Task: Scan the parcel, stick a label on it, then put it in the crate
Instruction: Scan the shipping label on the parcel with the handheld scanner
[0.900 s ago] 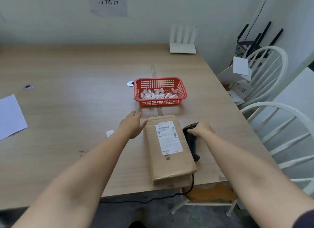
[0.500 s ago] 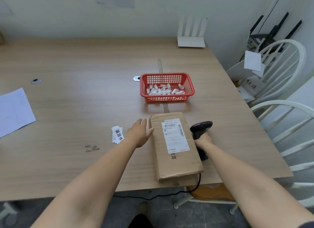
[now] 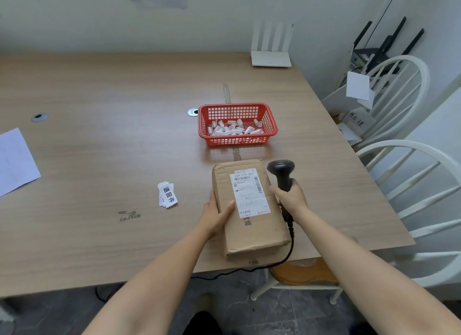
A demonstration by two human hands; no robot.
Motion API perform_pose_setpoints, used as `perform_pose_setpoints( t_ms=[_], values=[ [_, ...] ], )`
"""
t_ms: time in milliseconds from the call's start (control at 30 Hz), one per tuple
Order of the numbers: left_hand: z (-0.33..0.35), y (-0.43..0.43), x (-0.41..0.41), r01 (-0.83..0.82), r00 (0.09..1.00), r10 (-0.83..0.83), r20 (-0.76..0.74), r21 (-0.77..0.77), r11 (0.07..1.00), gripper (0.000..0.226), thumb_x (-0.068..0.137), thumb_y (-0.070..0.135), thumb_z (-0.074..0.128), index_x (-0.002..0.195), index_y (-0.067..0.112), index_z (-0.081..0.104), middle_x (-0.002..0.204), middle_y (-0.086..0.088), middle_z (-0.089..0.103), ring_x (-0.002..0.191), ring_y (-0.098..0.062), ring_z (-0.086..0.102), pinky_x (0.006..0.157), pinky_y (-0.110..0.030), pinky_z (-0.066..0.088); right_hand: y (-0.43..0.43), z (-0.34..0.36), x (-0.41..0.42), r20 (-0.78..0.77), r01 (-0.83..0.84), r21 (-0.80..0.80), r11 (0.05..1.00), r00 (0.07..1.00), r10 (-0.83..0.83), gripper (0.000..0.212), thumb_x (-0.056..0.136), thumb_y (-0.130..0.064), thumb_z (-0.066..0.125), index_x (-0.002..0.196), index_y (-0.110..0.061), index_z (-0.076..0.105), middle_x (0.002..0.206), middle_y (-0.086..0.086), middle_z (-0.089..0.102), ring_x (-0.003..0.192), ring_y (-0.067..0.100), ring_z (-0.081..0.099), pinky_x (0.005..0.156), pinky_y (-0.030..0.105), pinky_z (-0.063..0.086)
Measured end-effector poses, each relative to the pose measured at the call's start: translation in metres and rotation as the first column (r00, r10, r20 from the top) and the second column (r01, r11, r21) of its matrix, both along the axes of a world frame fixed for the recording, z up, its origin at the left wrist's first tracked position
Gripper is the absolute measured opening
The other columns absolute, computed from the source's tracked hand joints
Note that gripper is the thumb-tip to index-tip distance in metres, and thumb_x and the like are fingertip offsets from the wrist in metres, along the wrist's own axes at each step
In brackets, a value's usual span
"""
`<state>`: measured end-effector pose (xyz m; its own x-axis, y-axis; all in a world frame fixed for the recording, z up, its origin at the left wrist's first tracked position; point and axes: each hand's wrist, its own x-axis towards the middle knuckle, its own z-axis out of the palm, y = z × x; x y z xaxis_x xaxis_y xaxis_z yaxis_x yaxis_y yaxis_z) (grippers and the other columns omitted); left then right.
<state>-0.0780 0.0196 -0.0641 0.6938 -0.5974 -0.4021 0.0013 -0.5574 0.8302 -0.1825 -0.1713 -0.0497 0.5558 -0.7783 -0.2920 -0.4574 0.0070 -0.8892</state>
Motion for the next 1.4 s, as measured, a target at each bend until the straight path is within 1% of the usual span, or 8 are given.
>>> perform_pose_setpoints(
  t_ms=[167, 300, 467, 633, 833, 1067, 1300, 1400],
  values=[
    [0.001, -0.002, -0.009, -0.023, 0.986, 0.008, -0.167, -0.090, 0.996, 0.103, 0.079, 0.056, 0.055, 0.145, 0.026, -0.018, 0.152, -0.005, 0.030, 0.131, -0.021, 0.041, 0.108, -0.035, 0.036, 0.006, 0.002, -0.006, -0.042, -0.040, -0.033, 0.999, 0.998, 0.038, 0.033, 0.072, -0.020, 0.069, 0.099, -0.016, 0.050, 0.093, 0.004, 0.065, 0.087, 0.023, 0.062, 0.077, 0.042, 0.052],
    [0.001, -0.006, -0.008, -0.080, 0.964, 0.035, -0.263, -0.161, 0.984, 0.097, 0.086, 0.046, 0.054, 0.143, 0.031, -0.022, 0.154, 0.000, 0.025, 0.120, -0.011, 0.038, 0.099, -0.027, 0.033, 0.008, 0.004, -0.006, -0.024, -0.027, -0.040, 0.999, 0.999, 0.026, 0.033, 0.071, -0.017, 0.071, 0.095, -0.017, 0.049, 0.086, -0.001, 0.066, 0.089, 0.024, 0.064, 0.081, 0.044, 0.053],
    [0.006, -0.009, 0.001, -0.138, 0.943, 0.058, -0.327, -0.228, 0.964, 0.098, 0.085, 0.045, 0.056, 0.142, 0.035, -0.024, 0.155, 0.005, 0.024, 0.126, -0.015, 0.038, 0.104, -0.037, 0.033, 0.008, 0.013, 0.001, 0.040, -0.013, -0.022, 1.000, 0.999, 0.014, 0.032, 0.071, -0.013, 0.072, 0.093, -0.018, 0.049, 0.081, -0.006, 0.064, 0.086, 0.022, 0.063, 0.081, 0.044, 0.053],
    [0.020, -0.011, 0.016, -0.251, 0.893, 0.117, -0.436, -0.265, 0.931, 0.113, 0.068, 0.036, 0.072, 0.144, 0.043, -0.011, 0.141, -0.001, 0.046, 0.117, -0.025, 0.055, 0.087, -0.042, 0.052, 0.004, 0.028, 0.008, 0.113, -0.033, -0.039, 0.999, 0.993, 0.037, 0.030, 0.074, -0.014, 0.072, 0.093, -0.021, 0.049, 0.086, -0.007, 0.064, 0.088, 0.021, 0.063, 0.078, 0.041, 0.053],
    [0.035, -0.017, 0.039, -0.302, 0.889, 0.136, -0.438, -0.336, 0.892, 0.106, 0.078, 0.022, 0.071, 0.145, 0.038, -0.010, 0.135, -0.003, 0.055, 0.106, -0.023, 0.062, 0.068, -0.031, 0.051, 0.009, 0.058, 0.013, 0.144, -0.035, -0.145, 0.989, 0.988, 0.056, 0.018, 0.080, -0.016, 0.066, 0.086, -0.023, 0.051, 0.096, 0.005, 0.068, 0.074, 0.021, 0.060, 0.070, 0.040, 0.052],
    [0.044, -0.023, 0.051, -0.302, 0.901, 0.108, -0.420, -0.430, 0.851, 0.103, 0.077, 0.019, 0.071, 0.147, 0.035, -0.002, 0.126, -0.004, 0.058, 0.105, -0.023, 0.064, 0.069, -0.031, 0.056, 0.043, 0.105, 0.002, 0.278, -0.109, -0.070, 0.992, 0.952, 0.125, 0.009, 0.083, -0.015, 0.063, 0.088, -0.016, 0.056, 0.073, 0.007, 0.066, 0.045, 0.012, 0.053, 0.048, 0.028, 0.047],
    [0.049, -0.034, 0.047, -0.264, 0.926, 0.056, -0.373, -0.532, 0.805, 0.085, 0.070, 0.024, 0.071, 0.141, 0.034, 0.025, 0.128, -0.012, 0.061, 0.112, -0.033, 0.062, 0.091, -0.052, 0.052, 0.075, 0.115, -0.003, 0.300, -0.118, 0.005, 0.993, 0.948, 0.111, 0.012, 0.086, -0.014, 0.060, 0.090, -0.005, 0.053, 0.061, 0.006, 0.055, 0.045, 0.018, 0.049, 0.046, 0.029, 0.044],
    [0.050, -0.037, 0.047, -0.226, 0.942, 0.043, -0.332, -0.537, 0.813, 0.079, 0.071, 0.024, 0.070, 0.138, 0.034, 0.030, 0.127, -0.013, 0.061, 0.110, -0.032, 0.063, 0.090, -0.050, 0.054, 0.078, 0.117, -0.003, 0.295, -0.108, -0.025, 0.994, 0.949, 0.111, 0.008, 0.086, -0.015, 0.060, 0.084, -0.011, 0.053, 0.059, 0.003, 0.055, 0.043, 0.016, 0.049, 0.045, 0.028, 0.044]
  ],
)
